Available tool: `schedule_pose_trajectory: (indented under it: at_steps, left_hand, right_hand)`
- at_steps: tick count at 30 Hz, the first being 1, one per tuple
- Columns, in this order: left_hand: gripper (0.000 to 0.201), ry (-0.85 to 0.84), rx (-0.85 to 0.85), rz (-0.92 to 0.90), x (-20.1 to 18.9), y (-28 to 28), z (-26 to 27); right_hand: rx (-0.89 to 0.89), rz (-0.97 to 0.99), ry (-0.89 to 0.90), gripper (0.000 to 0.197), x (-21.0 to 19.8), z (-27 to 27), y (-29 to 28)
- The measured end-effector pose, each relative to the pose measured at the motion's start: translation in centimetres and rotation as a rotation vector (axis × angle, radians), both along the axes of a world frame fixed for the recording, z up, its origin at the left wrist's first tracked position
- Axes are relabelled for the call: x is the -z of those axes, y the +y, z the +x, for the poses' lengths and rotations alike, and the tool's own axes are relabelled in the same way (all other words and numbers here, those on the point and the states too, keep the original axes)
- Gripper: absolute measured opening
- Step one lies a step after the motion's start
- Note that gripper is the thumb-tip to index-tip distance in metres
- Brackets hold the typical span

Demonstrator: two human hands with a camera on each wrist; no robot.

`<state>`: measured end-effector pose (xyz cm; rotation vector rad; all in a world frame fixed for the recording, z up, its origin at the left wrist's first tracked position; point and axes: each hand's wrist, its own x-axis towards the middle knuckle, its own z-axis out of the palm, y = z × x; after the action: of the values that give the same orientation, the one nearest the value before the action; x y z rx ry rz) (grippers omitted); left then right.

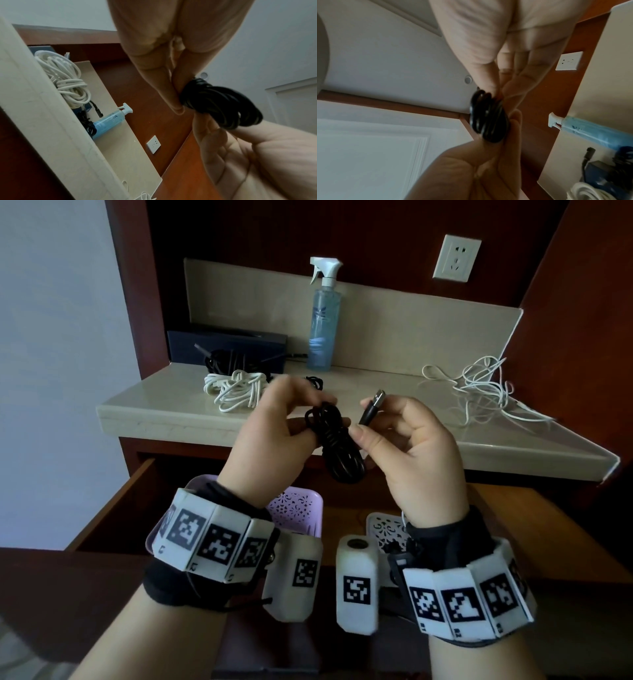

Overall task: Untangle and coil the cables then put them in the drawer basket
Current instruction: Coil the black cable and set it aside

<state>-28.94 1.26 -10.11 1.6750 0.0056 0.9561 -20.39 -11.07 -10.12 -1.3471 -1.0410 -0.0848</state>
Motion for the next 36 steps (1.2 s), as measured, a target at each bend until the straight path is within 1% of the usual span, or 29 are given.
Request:
schedule_pose_trajectory:
  at_steps: [2, 4, 6, 9, 11, 12, 15, 17, 20, 22, 24, 27, 30, 32, 36]
  left_hand:
    - [0.042, 0.014, -0.073, -0.051, 0.4, 0.4, 0.4]
    - [0.039, 0.071, -0.067, -0.077, 0.6, 0.5, 0.6]
    - [0.037, 0.101, 0.039, -0.190, 0.5, 0.3, 0.5]
    - [0.027, 0.061, 0.318, -0.429, 0.2, 0.3, 0.0]
    - [0.025, 0.047, 0.431, -0.488, 0.1, 0.3, -0.3]
    - [0.024, 0.047, 0.439, -0.482, 0.1, 0.2, -0.3]
    - [0.026, 0.050, 0.386, -0.453, -0.1, 0.1, -0.1]
    - [0.025, 0.050, 0.388, -0.457, -0.5, 0.2, -0.2]
    - [0.019, 0.063, 0.403, -0.474, -0.8, 0.7, -0.4]
    - [0.017, 0.062, 0.411, -0.496, -0.9, 1.0, -0.4]
    - [0.016, 0.054, 0.407, -0.517, -0.9, 1.1, -0.4]
    - [0.014, 0.062, 0.371, -0.519, -1.0, 1.1, -0.3]
    - [0.019, 0.099, 0.316, -0.478, -0.9, 1.0, 0.0]
    - [0.022, 0.130, 0.272, -0.443, -0.8, 1.1, 0.1]
    - [0.021, 0.189, 0.199, -0.374, -0.9, 1.1, 0.2]
  right_hand:
    - [0.040, 0.016, -0.049, 0.021, -0.1, -0.1, -0.1]
    - [0.068, 0.020, -0.088, 0.022, 0.0, -0.3, 0.0]
    - [0.106, 0.024, -0.130, 0.022, 0.1, -0.4, 0.2]
    - [0.171, 0.051, -0.182, 0.020, 0.1, -0.1, 0.2]
    - [0.196, 0.052, -0.194, 0.018, 0.2, 0.1, 0.3]
    - [0.195, 0.052, -0.194, 0.017, 0.1, 0.1, 0.4]
    - [0.116, 0.083, -0.156, 0.014, 0.2, 0.1, 0.5]
    - [0.004, 0.116, -0.109, 0.012, 0.2, 0.2, 0.4]
    - [-0.211, 0.136, -0.024, 0.008, 0.3, 0.3, 0.2]
    - [-0.263, 0.134, -0.008, 0.013, 0.3, 0.7, 0.1]
    - [-0.235, 0.094, -0.020, 0.021, 0.3, 1.1, 0.0]
    - [-0.149, 0.032, -0.056, 0.028, 0.4, 1.2, 0.0]
    - [-0.084, -0.009, -0.125, 0.032, 0.3, 0.9, 0.3]
    - [-0.072, -0.040, -0.141, 0.036, 0.3, 1.0, 0.2]
    - [-0.030, -0.129, -0.236, 0.040, 0.2, 1.0, -0.1]
